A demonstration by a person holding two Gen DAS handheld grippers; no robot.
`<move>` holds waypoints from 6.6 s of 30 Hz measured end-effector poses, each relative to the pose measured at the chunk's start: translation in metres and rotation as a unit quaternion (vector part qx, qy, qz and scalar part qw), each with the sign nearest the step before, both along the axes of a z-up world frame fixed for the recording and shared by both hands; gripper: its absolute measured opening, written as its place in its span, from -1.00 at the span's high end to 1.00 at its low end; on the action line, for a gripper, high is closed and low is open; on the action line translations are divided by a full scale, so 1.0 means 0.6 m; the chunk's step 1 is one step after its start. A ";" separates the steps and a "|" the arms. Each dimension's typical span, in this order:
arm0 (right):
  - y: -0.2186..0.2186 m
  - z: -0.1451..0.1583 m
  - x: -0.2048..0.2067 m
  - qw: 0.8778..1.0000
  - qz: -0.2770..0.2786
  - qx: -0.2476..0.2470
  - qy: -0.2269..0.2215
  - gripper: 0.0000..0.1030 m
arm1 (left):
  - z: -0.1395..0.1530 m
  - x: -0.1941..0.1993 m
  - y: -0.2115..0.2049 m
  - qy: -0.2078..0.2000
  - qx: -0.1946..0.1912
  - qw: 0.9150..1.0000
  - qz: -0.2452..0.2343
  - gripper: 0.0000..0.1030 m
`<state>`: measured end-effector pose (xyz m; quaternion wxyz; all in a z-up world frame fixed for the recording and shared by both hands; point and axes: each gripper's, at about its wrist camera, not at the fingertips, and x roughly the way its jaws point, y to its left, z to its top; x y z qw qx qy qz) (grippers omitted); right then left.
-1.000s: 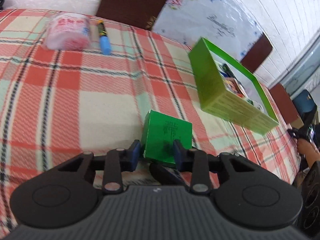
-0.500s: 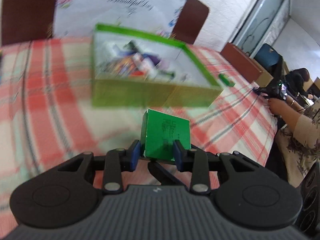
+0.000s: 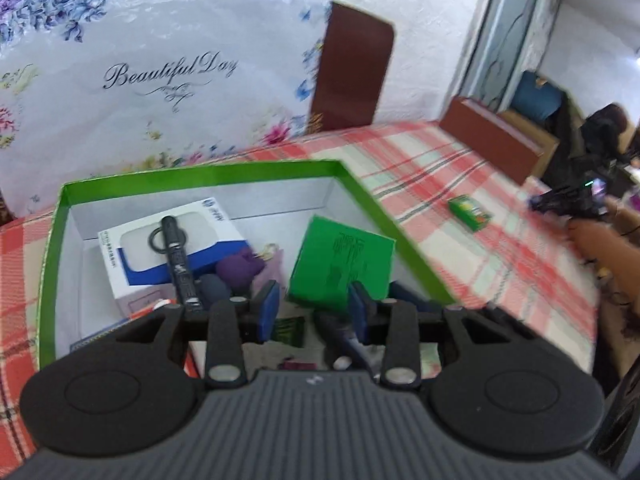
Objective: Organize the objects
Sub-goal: 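Carry the green card box into the green box and open both grippers, then withdraw both grippers toward the blue-capped marker by the pink bag, then grasp the blue-capped marker with both grippers and lift it, then carry the blue-capped marker into the green box and open both grippers, then withdraw both grippers toward the clear plastic bag roll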
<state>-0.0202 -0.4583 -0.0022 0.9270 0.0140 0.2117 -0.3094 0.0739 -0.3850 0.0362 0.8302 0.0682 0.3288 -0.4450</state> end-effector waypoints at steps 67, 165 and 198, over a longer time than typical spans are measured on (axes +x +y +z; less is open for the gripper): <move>0.408 -0.026 0.415 0.961 0.252 0.094 0.067 0.39 | -0.120 0.055 0.676 -0.069 -0.025 0.941 0.329 -0.13; 0.249 -0.051 -0.051 0.976 0.115 0.187 0.015 0.31 | -0.072 -0.027 0.375 -0.012 0.107 0.976 0.190 0.44; 0.481 -0.049 0.160 0.959 0.253 0.102 0.083 0.26 | -0.099 0.107 0.671 -0.065 0.088 0.932 0.346 0.15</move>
